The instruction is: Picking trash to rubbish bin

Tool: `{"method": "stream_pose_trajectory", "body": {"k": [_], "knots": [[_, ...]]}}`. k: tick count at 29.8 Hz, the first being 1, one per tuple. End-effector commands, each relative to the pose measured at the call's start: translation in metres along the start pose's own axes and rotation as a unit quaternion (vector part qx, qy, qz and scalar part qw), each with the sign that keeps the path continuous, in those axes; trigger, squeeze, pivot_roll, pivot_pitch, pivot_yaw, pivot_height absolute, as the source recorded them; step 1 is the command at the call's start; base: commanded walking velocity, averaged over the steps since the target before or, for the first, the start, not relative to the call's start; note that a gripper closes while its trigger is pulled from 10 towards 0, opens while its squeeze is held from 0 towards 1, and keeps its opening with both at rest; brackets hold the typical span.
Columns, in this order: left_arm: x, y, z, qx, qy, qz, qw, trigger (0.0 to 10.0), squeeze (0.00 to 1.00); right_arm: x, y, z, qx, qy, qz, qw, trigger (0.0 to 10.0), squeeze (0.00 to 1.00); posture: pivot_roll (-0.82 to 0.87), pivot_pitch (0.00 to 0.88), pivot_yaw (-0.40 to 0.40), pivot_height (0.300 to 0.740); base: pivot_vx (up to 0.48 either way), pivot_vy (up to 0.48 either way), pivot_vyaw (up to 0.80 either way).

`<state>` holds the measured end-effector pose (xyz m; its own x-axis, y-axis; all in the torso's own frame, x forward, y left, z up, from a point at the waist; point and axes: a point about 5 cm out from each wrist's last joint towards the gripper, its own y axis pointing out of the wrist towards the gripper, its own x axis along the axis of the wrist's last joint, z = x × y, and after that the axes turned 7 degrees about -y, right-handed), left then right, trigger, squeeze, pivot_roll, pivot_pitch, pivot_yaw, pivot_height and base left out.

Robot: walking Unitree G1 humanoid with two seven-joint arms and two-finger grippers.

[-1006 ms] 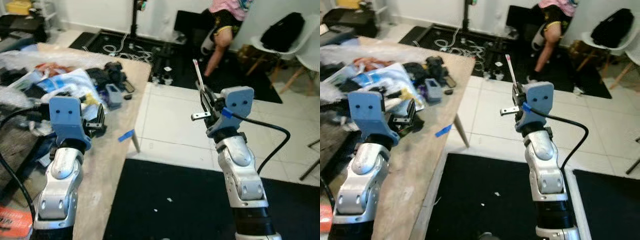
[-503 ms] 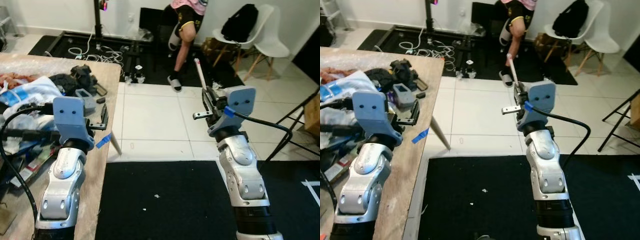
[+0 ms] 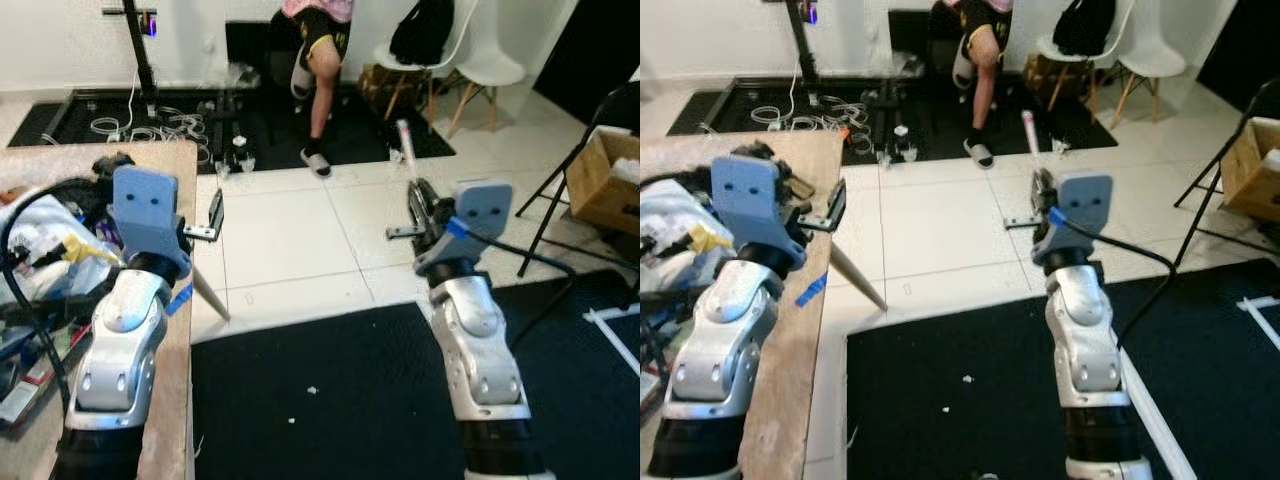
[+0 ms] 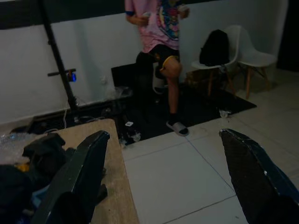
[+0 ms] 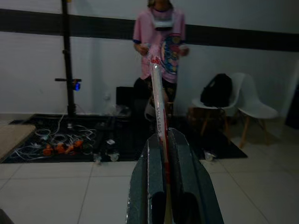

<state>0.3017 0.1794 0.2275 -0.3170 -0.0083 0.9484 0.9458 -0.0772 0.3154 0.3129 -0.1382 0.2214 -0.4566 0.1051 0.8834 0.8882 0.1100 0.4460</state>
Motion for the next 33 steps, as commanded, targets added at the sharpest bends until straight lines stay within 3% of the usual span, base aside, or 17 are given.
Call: {"method": "stream_pose_trajectory", "body": {"k": [1,33], "knots": [[-0.0069,-0.0001,0.0001,-0.006,0.003,0.018,1.000,10.0,0.00,-0.0010,-0.0028,0.0001,-0.004,0.001,0.000,1.000,10.0,0.00,0.06,0.116,0.032,0.740,0.000,0.000,-0.52],[-0.0096,-0.0001,-0.0052,-0.013,-0.005,0.021,1.000,10.0,0.00,-0.0013,-0.0043,-0.0007,-0.012,0.000,0.000,1.000,10.0,0.00,0.05,0.128,0.029,0.740,0.000,0.000,-0.52]]}}
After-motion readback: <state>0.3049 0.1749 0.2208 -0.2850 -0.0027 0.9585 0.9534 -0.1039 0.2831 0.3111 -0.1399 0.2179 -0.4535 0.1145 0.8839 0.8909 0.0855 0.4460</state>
